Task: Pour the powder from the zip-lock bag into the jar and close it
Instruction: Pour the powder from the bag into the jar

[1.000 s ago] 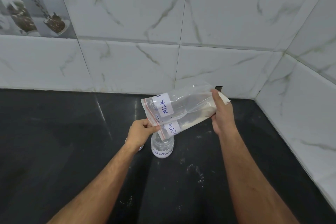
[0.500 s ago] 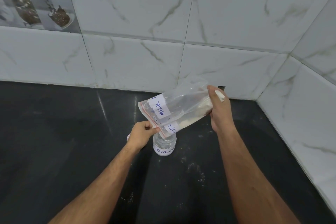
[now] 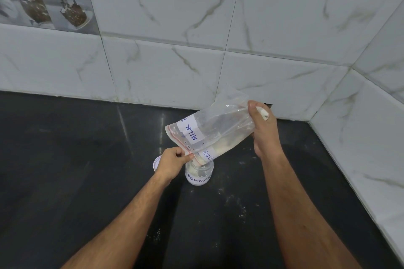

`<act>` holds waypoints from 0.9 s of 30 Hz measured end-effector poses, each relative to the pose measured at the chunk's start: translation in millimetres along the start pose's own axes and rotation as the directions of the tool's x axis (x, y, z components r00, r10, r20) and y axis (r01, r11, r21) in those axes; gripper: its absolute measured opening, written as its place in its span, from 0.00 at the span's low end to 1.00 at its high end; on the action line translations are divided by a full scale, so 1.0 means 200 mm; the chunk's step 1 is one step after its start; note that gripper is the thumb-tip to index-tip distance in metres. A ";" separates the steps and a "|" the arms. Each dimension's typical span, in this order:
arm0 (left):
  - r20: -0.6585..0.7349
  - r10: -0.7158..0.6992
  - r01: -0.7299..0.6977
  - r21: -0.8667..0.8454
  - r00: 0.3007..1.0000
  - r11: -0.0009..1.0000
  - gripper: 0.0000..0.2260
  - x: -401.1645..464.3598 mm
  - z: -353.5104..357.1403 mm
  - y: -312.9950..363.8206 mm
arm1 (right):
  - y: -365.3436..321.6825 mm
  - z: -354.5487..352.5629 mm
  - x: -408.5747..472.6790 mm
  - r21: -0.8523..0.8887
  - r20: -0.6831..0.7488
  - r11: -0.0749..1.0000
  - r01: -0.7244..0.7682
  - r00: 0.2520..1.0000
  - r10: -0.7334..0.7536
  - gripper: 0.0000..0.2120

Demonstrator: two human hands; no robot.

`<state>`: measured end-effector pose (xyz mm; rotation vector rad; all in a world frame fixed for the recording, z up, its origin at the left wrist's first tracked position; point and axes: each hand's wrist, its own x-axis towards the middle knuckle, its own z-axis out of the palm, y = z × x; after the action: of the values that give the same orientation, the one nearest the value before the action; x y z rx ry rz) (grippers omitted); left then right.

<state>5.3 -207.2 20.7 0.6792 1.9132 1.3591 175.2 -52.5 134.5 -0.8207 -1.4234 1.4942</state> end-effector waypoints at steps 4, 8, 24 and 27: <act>0.004 0.000 0.001 -0.017 1.000 1.000 0.13 0.01 0.00 -0.01 | -0.01 0.00 -0.01 -0.005 0.005 1.000 0.004 1.000 -0.004 0.15; 0.010 0.014 -0.014 -0.052 1.000 0.999 0.11 0.01 0.00 -0.02 | -0.03 0.01 -0.02 -0.025 0.027 0.999 0.032 0.999 -0.032 0.12; -0.051 0.011 -0.013 -0.038 0.999 0.999 0.10 -0.01 0.03 -0.03 | -0.07 0.04 -0.07 0.125 0.098 0.992 0.009 0.995 -0.021 0.60; -0.056 0.022 -0.026 -0.069 0.998 0.997 0.04 -0.02 0.04 -0.04 | -0.08 0.03 -0.07 0.158 0.123 0.987 -0.032 0.992 0.012 0.66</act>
<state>13.8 -207.7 13.1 0.6378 1.8966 1.4666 177.8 -68.5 149.5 -0.6579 -1.3649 1.6764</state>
